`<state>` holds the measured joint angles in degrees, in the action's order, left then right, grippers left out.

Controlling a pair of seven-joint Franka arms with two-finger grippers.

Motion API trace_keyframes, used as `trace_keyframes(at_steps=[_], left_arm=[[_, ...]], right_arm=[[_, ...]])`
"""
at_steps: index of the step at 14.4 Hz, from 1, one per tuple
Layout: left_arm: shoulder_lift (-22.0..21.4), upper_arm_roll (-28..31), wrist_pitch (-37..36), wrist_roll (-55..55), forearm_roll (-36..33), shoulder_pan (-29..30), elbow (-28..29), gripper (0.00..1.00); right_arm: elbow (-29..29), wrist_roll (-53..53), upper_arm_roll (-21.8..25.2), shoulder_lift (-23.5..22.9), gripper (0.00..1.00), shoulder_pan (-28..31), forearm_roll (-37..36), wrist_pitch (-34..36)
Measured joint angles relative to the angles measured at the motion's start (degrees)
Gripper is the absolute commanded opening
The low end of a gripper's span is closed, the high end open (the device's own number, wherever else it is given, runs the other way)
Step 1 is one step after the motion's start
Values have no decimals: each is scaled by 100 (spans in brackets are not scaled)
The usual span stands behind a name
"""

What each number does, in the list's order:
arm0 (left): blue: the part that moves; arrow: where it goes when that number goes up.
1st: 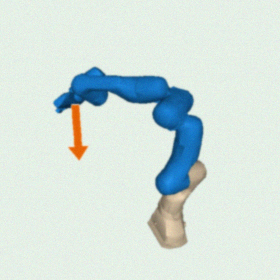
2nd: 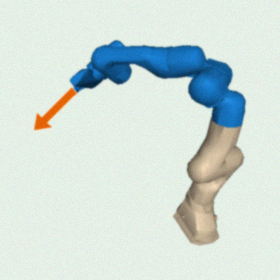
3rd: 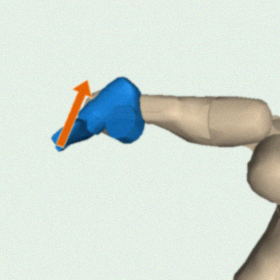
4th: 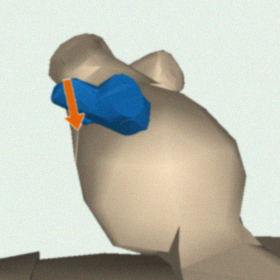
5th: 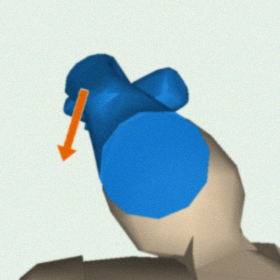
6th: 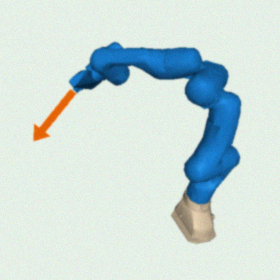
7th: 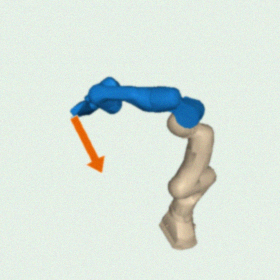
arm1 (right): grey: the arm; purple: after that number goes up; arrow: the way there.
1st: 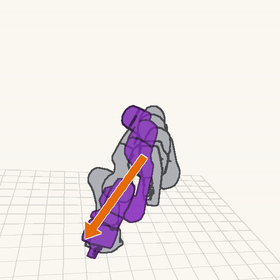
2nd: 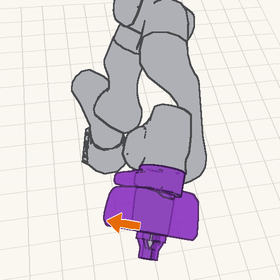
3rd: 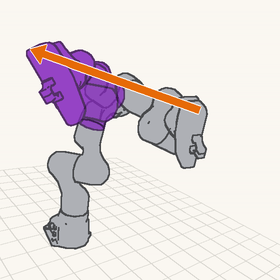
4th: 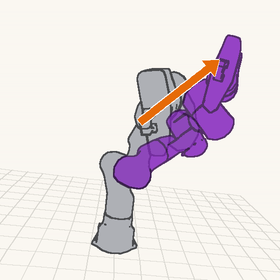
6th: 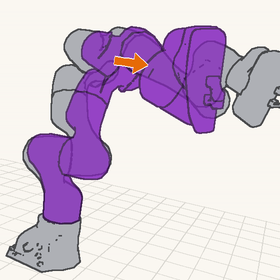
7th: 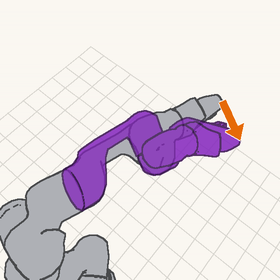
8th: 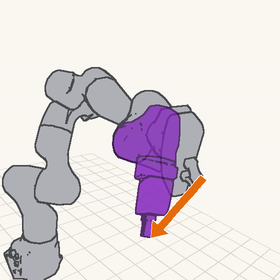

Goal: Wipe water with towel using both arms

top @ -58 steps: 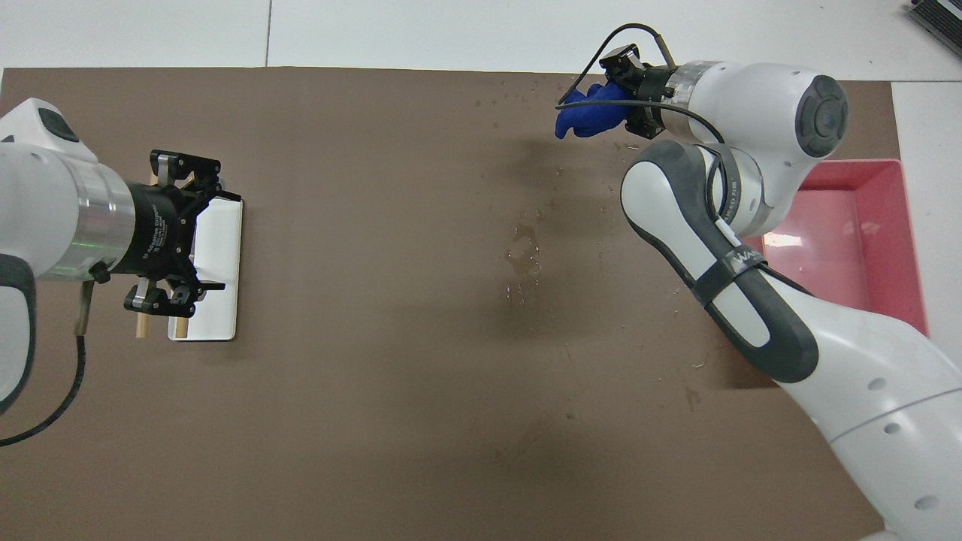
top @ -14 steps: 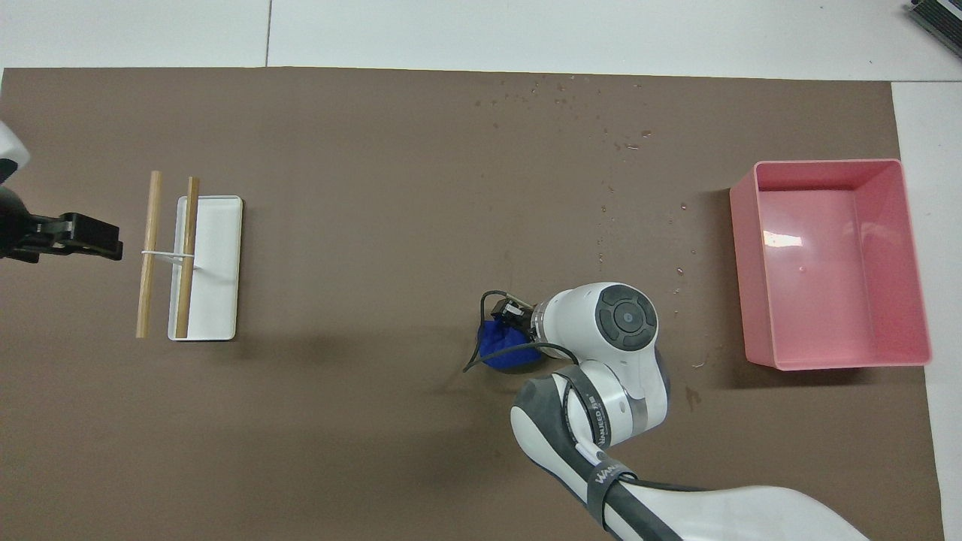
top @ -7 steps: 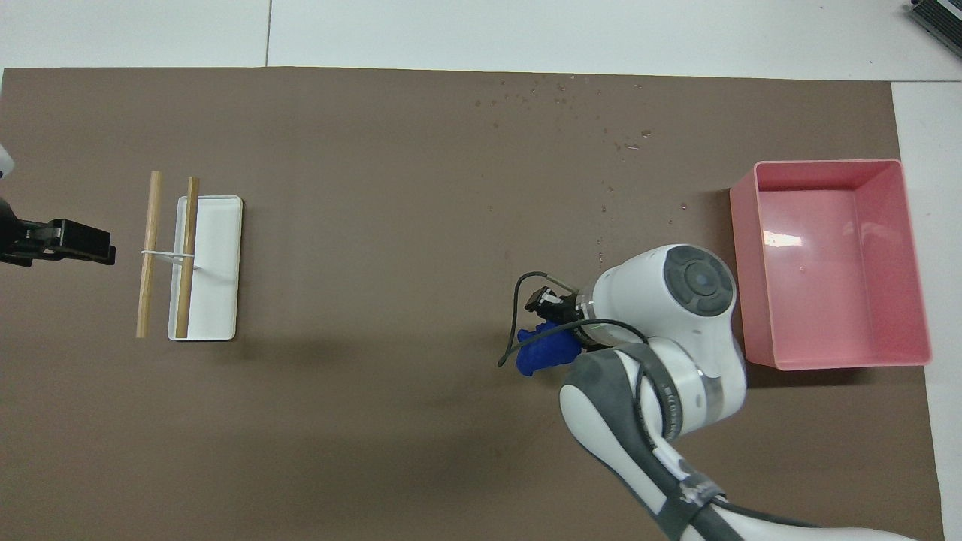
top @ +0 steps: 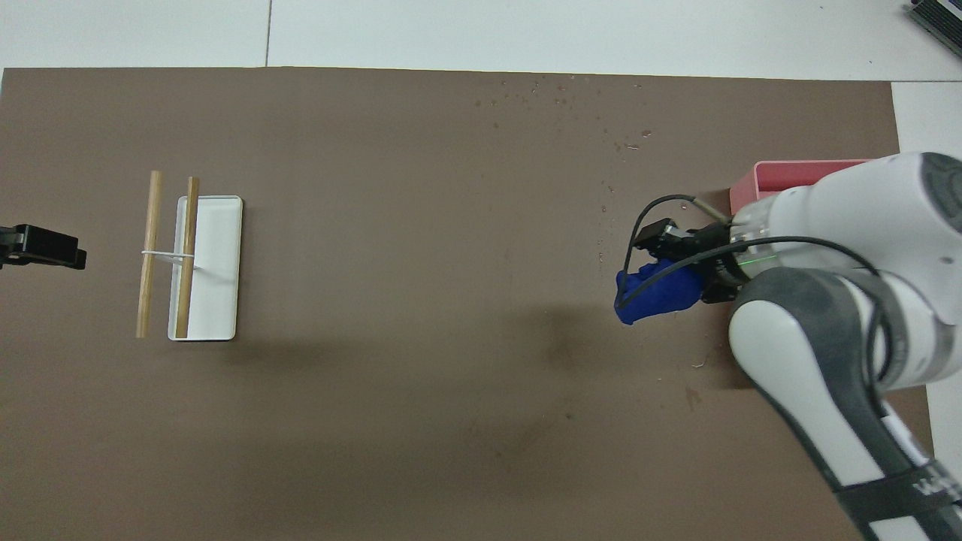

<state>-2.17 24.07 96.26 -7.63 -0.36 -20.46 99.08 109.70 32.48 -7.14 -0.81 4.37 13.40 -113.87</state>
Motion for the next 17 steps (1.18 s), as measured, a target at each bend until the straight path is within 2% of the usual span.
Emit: trace_keyframes(at_steps=[4, 6, 9, 11, 13, 14, 17], left_arm=[[-10, -98, 66, -16, 0, 36, 1, 100], [-11, -429, 82, -16, 0, 317, 2, 100], [-10, -1005, 108, -16, 0, 839, 11, 100], [-10, -1127, 110, -16, 0, 962, 22, 100], [-11, -1130, 117, -16, 0, 970, 23, 100], [-11, -1143, 129, -16, 0, 977, 23, 100], [-11, -1452, 182, -16, 0, 1254, 24, 100]], right_arm=[[-1, -1262, 9, -244, 0, 885, -678, -30], [90, -1953, 10, -416, 0, 1293, -838, -185], [499, -2838, 14, -644, 0, 1766, -1229, -718], [785, -2977, 7, -795, 0, 1814, -1649, -1100], [989, -3029, -32, -870, 85, 1805, -1905, -1325], [1045, -3068, -48, -876, 97, 1801, -1963, -1333], [1028, -3126, -69, -854, 98, 1784, -1981, -1249]])
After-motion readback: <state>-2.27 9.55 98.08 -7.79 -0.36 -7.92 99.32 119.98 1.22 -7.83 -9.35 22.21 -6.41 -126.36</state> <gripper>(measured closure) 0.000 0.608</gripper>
